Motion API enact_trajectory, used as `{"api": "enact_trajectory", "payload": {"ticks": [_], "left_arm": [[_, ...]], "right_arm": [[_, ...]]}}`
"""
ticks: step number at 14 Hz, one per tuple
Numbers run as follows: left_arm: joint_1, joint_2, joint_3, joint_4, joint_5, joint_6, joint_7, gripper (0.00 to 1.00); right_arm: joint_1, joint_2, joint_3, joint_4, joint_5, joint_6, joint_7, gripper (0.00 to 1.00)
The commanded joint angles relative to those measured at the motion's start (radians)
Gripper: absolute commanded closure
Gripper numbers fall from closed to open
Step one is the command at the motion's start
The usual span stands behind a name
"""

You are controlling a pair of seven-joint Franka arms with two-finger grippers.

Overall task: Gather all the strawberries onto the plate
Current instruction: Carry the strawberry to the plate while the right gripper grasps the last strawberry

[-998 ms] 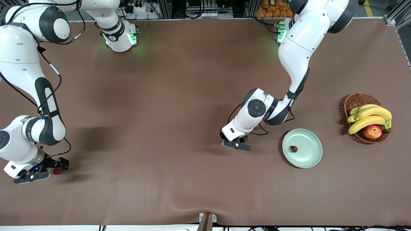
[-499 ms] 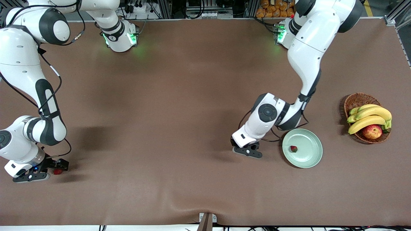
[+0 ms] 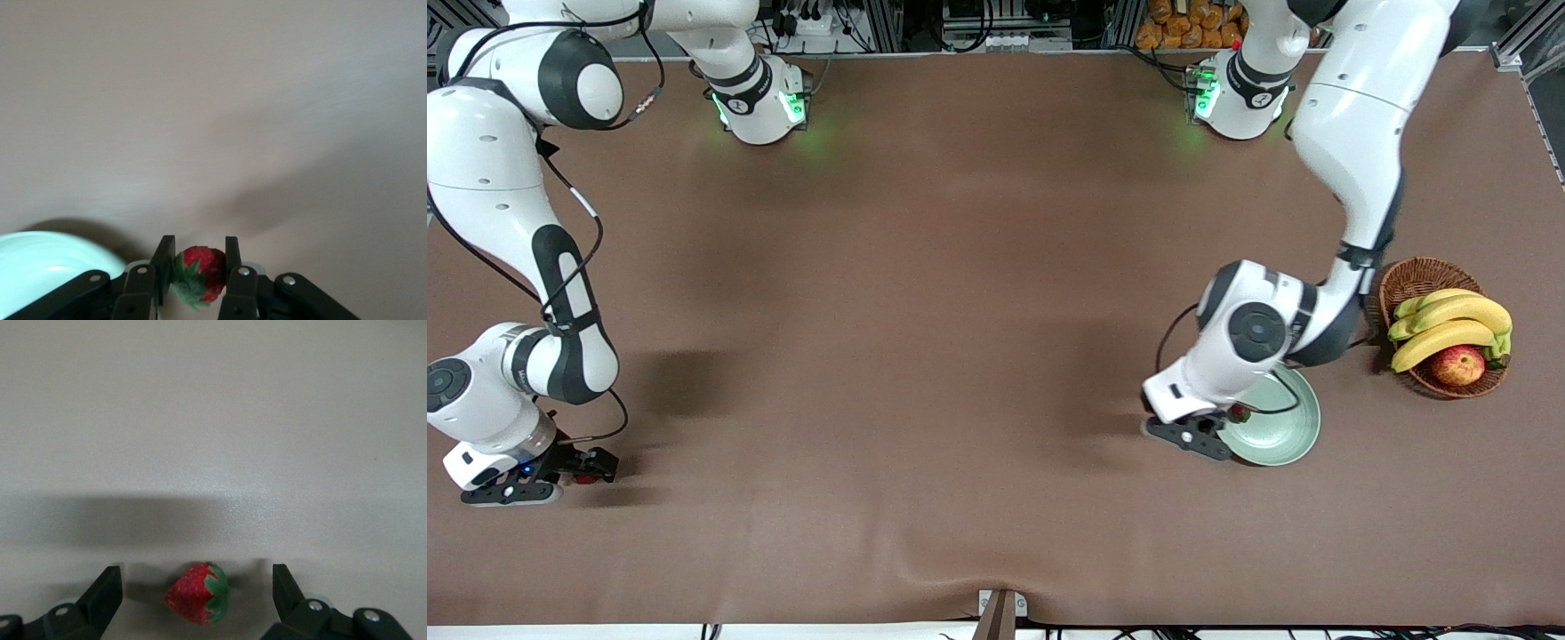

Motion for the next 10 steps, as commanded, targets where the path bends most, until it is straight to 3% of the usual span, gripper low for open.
{"api": "enact_trajectory", "payload": {"ticks": [1, 4, 7, 8, 10], "left_arm": [[0.122, -0.031, -0.03, -0.037, 0.01, -0.008, 0.163, 0.98], [0.208, -0.02, -0.053, -0.04, 0.007, -0.008, 0.269, 0.96], [0.252, 0.02, -0.057, -0.038, 0.007, -0.002, 0.307, 0.88], [0.252, 0.027, -0.057, -0.037, 0.006, 0.002, 0.309, 0.69], [0.243, 0.029, -0.057, -0.037, 0.006, 0.002, 0.307, 0.08]], "right_arm": [[-0.021, 0.004, 0.024, 0.01, 0.013, 0.016, -0.007, 0.0], [-0.031, 0.001, 0.024, 0.009, 0.016, 0.005, -0.01, 0.0], [-0.031, 0.003, 0.024, 0.007, 0.016, 0.005, -0.01, 0.0], [-0.031, 0.001, 0.025, -0.001, 0.016, 0.005, -0.01, 0.0], [-0.031, -0.004, 0.03, -0.016, 0.018, 0.005, -0.008, 0.15]]}}
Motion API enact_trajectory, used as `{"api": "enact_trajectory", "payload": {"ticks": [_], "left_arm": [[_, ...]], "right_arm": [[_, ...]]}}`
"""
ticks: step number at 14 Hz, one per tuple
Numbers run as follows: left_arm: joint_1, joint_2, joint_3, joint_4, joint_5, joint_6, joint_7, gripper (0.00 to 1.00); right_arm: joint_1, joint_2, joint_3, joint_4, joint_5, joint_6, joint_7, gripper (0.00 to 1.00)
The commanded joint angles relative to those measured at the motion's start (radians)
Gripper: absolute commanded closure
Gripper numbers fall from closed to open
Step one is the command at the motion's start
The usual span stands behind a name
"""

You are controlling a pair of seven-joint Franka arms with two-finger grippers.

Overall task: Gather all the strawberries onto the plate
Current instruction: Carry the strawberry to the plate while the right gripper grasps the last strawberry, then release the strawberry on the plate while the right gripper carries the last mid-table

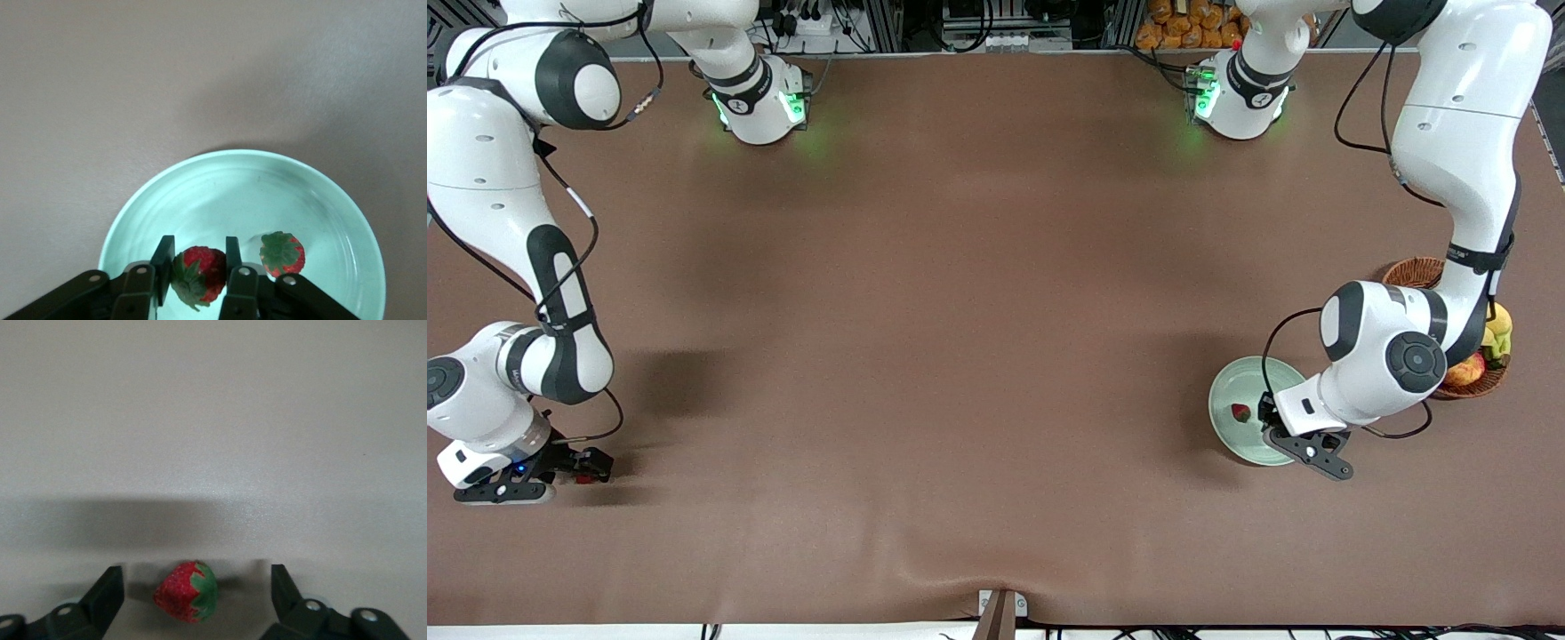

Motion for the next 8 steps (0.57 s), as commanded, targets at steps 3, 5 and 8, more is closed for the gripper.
{"api": "enact_trajectory", "payload": {"ticks": [3, 5, 8], "left_arm": [[0.001, 0.012, -0.017, 0.004, 0.006, 0.001, -0.007, 0.0], [-0.012, 0.006, -0.02, 0.011, 0.006, 0.001, -0.013, 0.0], [-0.025, 0.0, -0.058, 0.014, 0.006, 0.001, -0.088, 0.0]], "right_arm": [[-0.023, -0.016, 0.03, -0.037, 0.009, 0.006, -0.01, 0.34], [-0.023, -0.02, 0.032, -0.041, 0.012, 0.003, -0.012, 0.39], [-0.024, -0.042, 0.035, -0.064, 0.012, -0.034, -0.012, 0.47]]}}
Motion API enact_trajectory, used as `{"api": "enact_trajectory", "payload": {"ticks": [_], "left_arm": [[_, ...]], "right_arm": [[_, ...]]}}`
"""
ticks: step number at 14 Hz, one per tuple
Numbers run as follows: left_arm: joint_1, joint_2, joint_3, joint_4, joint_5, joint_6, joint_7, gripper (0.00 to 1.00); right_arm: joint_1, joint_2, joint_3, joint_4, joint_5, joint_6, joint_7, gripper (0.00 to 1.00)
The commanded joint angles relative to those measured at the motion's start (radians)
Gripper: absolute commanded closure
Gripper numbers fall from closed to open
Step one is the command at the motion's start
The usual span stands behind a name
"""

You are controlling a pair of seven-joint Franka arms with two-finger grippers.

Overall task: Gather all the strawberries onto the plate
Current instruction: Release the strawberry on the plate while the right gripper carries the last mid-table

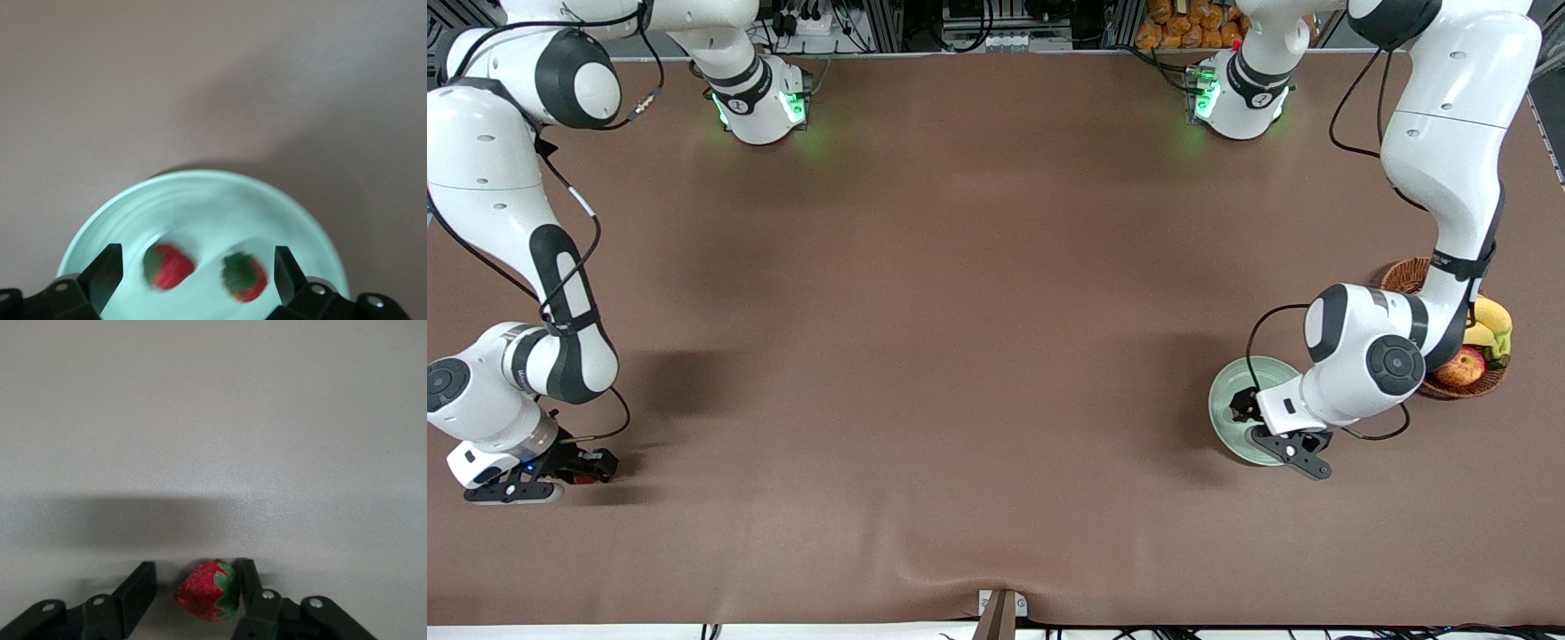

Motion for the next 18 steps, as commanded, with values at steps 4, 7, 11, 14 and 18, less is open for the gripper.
{"api": "enact_trajectory", "payload": {"ticks": [4, 7, 11, 14, 18], "left_arm": [[-0.04, -0.009, -0.014, 0.006, 0.007, -0.001, -0.149, 0.0], [-0.057, -0.007, -0.016, 0.012, 0.006, -0.003, -0.209, 0.0], [-0.089, -0.012, -0.016, 0.014, 0.007, -0.003, -0.304, 0.0], [-0.108, -0.01, -0.016, 0.014, 0.007, -0.003, -0.356, 0.0], [-0.132, -0.014, -0.014, 0.014, 0.016, -0.003, -0.413, 0.0]], "right_arm": [[-0.091, -0.055, 0.094, -0.058, 0.006, -0.107, -0.024, 0.57], [-0.101, -0.067, 0.107, -0.051, 0.002, -0.117, -0.032, 0.58], [-0.09, -0.093, 0.108, -0.046, -0.001, -0.146, -0.041, 0.58], [-0.085, -0.13, 0.169, -0.046, 0.001, -0.227, -0.032, 0.61], [-0.066, -0.139, 0.267, -0.049, 0.001, -0.29, 0.006, 0.66]]}}
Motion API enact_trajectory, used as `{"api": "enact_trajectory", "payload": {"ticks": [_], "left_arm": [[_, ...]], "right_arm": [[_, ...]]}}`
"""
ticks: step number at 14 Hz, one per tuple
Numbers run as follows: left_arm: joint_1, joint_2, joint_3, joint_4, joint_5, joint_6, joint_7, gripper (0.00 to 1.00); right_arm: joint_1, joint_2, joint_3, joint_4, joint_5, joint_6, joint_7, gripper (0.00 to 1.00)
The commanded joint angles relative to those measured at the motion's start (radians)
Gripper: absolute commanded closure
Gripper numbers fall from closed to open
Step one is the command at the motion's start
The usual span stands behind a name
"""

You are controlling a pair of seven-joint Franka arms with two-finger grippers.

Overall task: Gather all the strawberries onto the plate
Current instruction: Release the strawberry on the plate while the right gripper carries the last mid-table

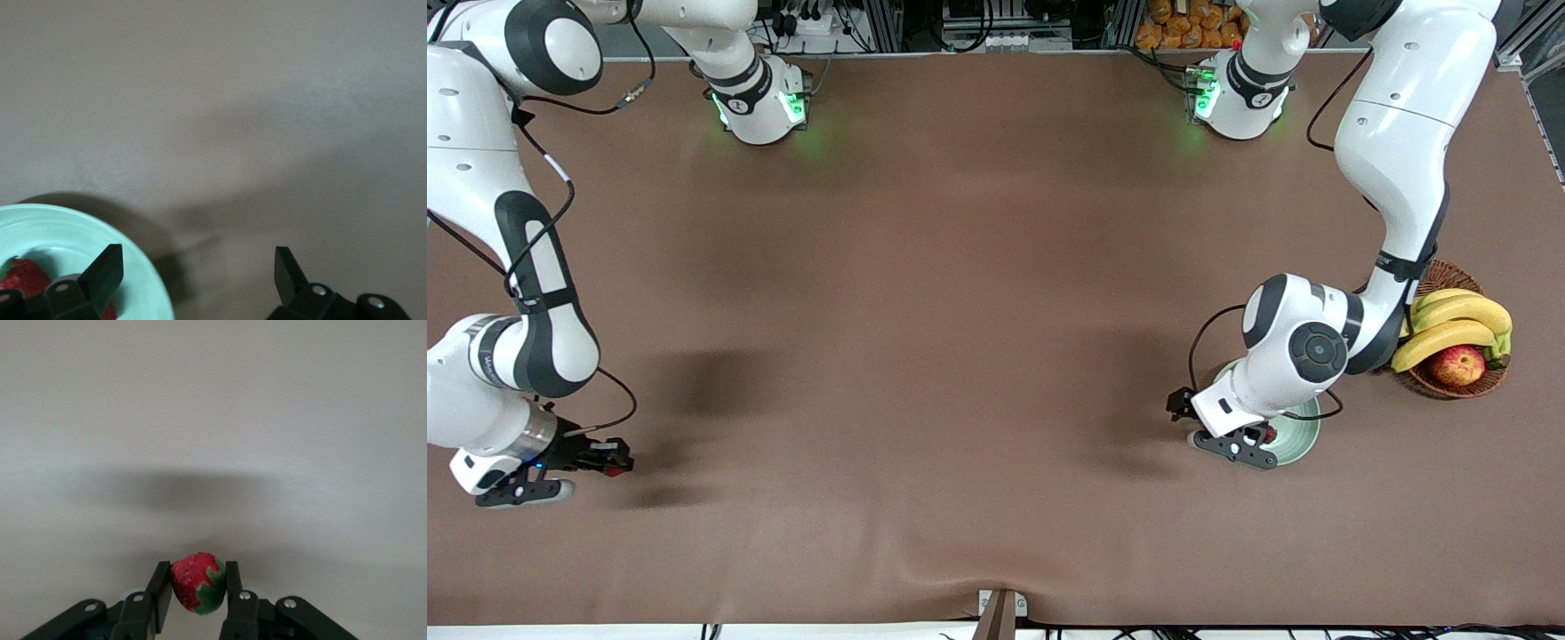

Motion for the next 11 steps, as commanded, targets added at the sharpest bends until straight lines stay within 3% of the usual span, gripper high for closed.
{"api": "enact_trajectory", "payload": {"ticks": [1, 8, 11], "left_arm": [[-0.009, -0.012, 0.004, -0.001, 0.017, -0.003, -0.036, 0.0], [-0.01, -0.01, 0.004, -0.001, 0.017, -0.003, -0.036, 0.0], [-0.012, -0.013, 0.002, -0.001, 0.017, -0.003, -0.037, 0.0]], "right_arm": [[0.026, -0.031, 0.059, -0.041, 0.0, -0.025, 0.061, 0.67], [0.362, -0.002, 0.05, -0.005, -0.017, 0.016, 0.5, 0.68], [0.512, 0.013, 0.002, -0.002, -0.017, 0.068, 0.684, 0.68]]}}
